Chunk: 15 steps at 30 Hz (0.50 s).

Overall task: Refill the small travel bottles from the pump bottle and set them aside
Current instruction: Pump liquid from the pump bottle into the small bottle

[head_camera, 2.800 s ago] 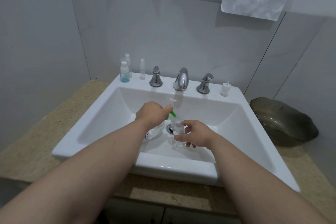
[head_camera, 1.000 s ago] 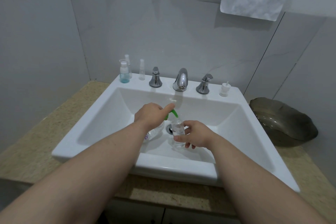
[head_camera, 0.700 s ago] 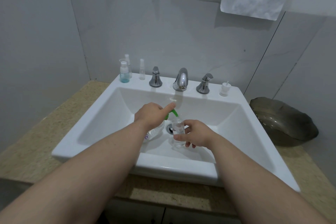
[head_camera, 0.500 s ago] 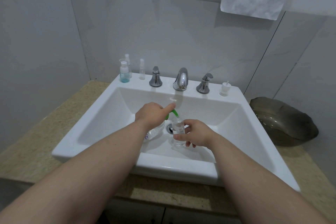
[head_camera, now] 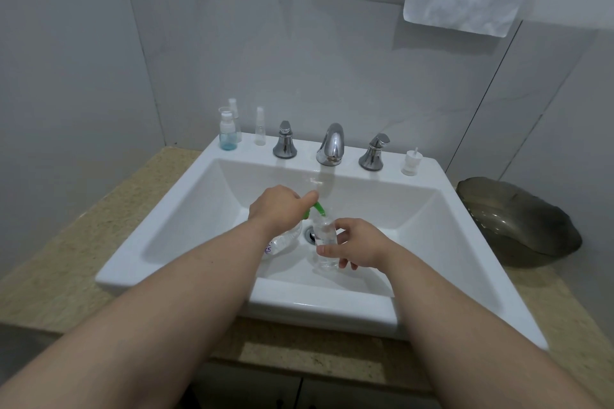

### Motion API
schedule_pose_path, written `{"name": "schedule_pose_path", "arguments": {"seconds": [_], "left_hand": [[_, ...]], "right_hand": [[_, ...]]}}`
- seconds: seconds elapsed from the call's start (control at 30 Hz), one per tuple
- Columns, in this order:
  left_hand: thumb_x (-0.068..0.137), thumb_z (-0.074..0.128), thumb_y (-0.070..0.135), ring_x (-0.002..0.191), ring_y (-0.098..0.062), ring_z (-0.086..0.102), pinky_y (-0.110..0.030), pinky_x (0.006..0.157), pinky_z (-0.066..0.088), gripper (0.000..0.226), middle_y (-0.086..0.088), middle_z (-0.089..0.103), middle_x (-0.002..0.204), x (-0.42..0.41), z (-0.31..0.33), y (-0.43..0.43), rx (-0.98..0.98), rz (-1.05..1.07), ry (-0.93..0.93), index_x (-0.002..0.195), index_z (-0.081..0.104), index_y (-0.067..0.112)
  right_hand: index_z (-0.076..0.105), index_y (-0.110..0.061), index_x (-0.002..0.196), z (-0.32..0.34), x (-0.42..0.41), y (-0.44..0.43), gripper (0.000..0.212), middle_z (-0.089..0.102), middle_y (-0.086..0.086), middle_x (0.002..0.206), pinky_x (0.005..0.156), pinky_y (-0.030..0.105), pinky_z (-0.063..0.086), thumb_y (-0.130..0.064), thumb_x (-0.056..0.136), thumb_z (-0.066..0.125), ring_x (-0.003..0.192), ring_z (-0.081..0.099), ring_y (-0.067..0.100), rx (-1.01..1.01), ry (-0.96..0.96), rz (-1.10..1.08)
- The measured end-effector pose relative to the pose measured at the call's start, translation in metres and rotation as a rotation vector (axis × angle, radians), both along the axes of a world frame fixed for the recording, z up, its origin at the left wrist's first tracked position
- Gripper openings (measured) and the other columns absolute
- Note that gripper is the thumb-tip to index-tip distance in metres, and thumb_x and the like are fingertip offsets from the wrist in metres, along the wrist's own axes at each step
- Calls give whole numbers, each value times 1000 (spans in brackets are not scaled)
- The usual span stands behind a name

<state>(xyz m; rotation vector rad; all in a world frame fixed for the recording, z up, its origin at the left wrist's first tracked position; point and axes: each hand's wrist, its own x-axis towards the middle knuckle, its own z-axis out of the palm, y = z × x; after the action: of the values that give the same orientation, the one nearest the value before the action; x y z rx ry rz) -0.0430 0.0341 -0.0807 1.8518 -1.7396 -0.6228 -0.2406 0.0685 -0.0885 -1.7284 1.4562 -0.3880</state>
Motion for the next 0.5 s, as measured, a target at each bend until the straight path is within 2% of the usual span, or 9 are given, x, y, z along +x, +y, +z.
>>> {"name": "schedule_pose_path", "arguments": {"seconds": [0.1,0.17,0.23,0.33,0.5], "left_hand": [[77,45,61,60,-22,48,-31,62,42,46,3,50,59,-1,2,2,4,-8,0,65,61,20],[73,44,60,60,-22,47,-31,61,41,45,4,48,57,-1,3,3,4,-9,8,64,61,20],[73,43,61,61,-22,49,-31,61,43,49,3,50,58,0,3,3,0,-6,12,65,65,17],[83,48,61,63,-22,53,-31,61,42,54,3,53,59,1,2,3,-10,-1,-3,61,63,14],[87,39,83,78,-18,66,-34,76,52,72,5,74,78,5,-2,2,-22,-27,5,66,71,22]], "right_hand": [[62,-21,124,0,0,0,45,74,-11,84,50,22,47,-36,87,83,61,67,11,4,12,1],[61,-22,125,0,1,0,45,72,-11,82,50,21,47,-35,87,83,60,67,9,4,21,3],[62,-22,124,1,0,1,45,71,-12,80,50,21,47,-35,87,83,59,66,9,4,19,4],[62,-21,123,0,0,0,43,71,-13,77,50,21,47,-34,87,83,58,66,9,6,11,-3],[63,-23,119,-1,0,-1,39,75,-6,87,54,24,50,-33,87,83,60,67,11,6,-18,-2]]}}
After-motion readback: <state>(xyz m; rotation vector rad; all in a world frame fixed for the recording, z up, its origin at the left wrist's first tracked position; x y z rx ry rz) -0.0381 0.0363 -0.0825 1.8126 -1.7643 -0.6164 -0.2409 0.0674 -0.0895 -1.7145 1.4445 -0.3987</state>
